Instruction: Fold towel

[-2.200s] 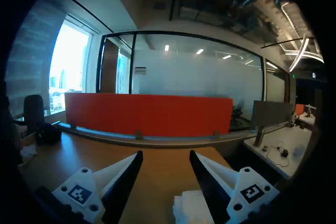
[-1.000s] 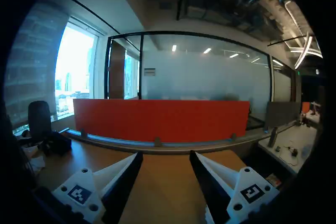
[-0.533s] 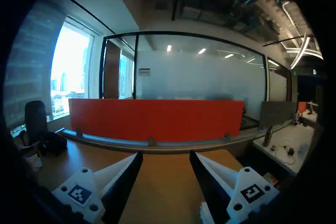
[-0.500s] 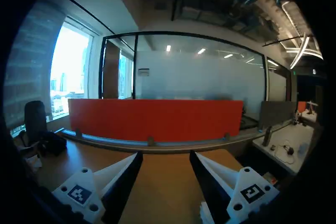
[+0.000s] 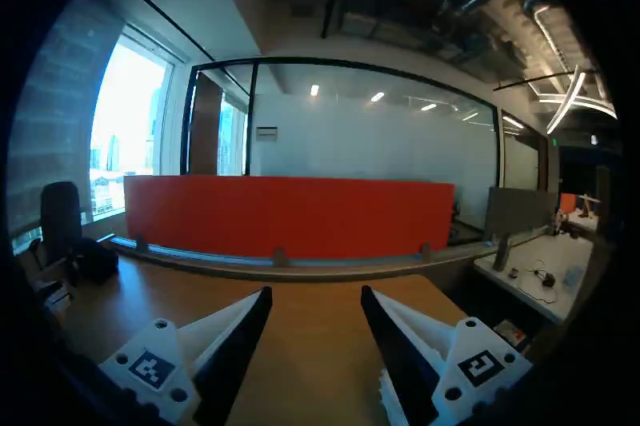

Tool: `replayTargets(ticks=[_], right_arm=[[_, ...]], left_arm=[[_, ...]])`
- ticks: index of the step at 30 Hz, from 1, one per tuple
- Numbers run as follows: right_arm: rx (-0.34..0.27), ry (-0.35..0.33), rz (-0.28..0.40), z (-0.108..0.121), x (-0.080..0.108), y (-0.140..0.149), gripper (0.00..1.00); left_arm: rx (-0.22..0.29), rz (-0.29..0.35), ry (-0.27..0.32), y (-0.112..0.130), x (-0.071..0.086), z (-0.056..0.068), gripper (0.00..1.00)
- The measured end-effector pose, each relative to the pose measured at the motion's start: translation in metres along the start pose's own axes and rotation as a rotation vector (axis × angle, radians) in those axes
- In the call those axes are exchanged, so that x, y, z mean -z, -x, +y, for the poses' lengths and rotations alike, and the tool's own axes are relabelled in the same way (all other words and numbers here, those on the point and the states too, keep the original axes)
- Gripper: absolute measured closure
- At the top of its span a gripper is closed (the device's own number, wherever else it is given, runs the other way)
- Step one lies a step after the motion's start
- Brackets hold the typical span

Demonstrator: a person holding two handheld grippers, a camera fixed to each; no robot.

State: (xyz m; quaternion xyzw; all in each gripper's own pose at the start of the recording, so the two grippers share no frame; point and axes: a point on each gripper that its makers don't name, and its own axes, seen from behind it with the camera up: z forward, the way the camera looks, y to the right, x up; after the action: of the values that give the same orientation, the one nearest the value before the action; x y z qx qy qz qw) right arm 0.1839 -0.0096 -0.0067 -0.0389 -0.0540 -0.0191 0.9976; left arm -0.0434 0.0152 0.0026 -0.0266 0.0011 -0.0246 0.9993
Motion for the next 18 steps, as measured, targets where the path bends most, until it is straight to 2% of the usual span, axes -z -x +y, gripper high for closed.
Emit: replayTargets(ticks=[6,12,18], right_arm=[[0.009,0.011,0.001,0.0,0.0,0.012,0.15],[0.018,0.012,0.002,-0.002,0.001,0.015,0.15],[0.026,0.02,0.004,0.003,0.003,0.016,0.15]], left_arm=[[0.019,0.013,-0.009,0.017,0.0,-0.006,0.07],[0.031,0.019,-0.001,0.027,-0.002,-0.003,0.07],[0.015,0.023,0.001,0.032,-0.003,0.0,0.07]])
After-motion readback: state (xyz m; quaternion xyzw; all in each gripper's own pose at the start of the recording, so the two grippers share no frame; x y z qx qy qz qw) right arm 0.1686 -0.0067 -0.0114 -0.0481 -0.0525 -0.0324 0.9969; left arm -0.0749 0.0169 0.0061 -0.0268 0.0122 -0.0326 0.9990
